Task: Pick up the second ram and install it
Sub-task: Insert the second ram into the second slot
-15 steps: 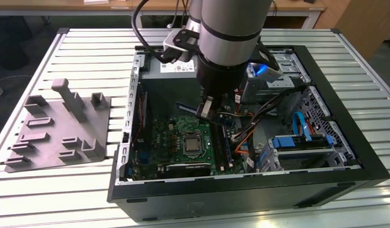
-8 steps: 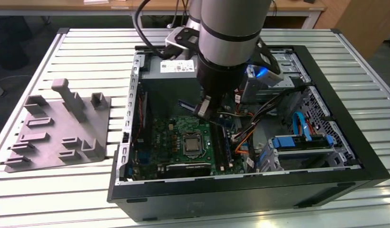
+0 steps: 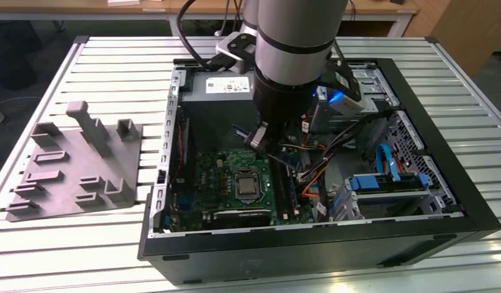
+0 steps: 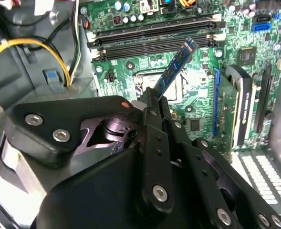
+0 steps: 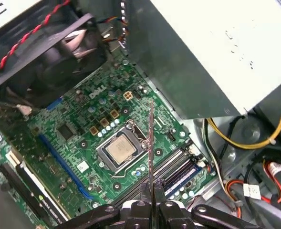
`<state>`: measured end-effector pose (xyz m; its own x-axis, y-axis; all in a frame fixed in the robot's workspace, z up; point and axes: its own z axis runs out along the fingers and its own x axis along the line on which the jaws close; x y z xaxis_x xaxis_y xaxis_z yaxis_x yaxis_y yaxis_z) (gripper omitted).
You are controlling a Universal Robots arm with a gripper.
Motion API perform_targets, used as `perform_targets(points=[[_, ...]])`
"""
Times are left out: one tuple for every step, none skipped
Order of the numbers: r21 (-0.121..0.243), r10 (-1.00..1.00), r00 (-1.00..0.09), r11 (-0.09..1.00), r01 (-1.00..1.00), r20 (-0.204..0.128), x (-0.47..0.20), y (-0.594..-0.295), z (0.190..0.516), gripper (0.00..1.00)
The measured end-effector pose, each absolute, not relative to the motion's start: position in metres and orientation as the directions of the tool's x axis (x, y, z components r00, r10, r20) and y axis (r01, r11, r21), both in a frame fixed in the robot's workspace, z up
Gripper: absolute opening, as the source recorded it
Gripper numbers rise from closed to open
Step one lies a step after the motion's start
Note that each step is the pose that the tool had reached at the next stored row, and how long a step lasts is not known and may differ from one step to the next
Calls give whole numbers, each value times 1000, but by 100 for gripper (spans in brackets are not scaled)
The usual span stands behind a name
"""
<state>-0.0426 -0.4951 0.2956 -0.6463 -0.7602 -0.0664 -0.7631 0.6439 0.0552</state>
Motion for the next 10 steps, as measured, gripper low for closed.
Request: perform_targets(points=[[55,-751,-657,655,-754,-66,-43,-495,296,14],[55,-740,-669,667,-743,-66,-43,-495,296,14],[55,-731,-679,677,-734,-66,-43,-495,296,14],[55,-721,-689,687,-724,-66,-43,-495,295,14],[55,-712,-699,697,-715,-66,-43,-495,295,14],[55,-702,-709,707,-705,-66,-43,-495,295,14],[55,-690,-721,719,-693,-66,-43,-495,295,14],[55,-680,-730,728,-683,-66,-43,-495,295,14],[55,-669,-740,738,-673,-66,-43,-495,295,14],[55,-659,-749,747,-662,-66,-43,-495,295,14]])
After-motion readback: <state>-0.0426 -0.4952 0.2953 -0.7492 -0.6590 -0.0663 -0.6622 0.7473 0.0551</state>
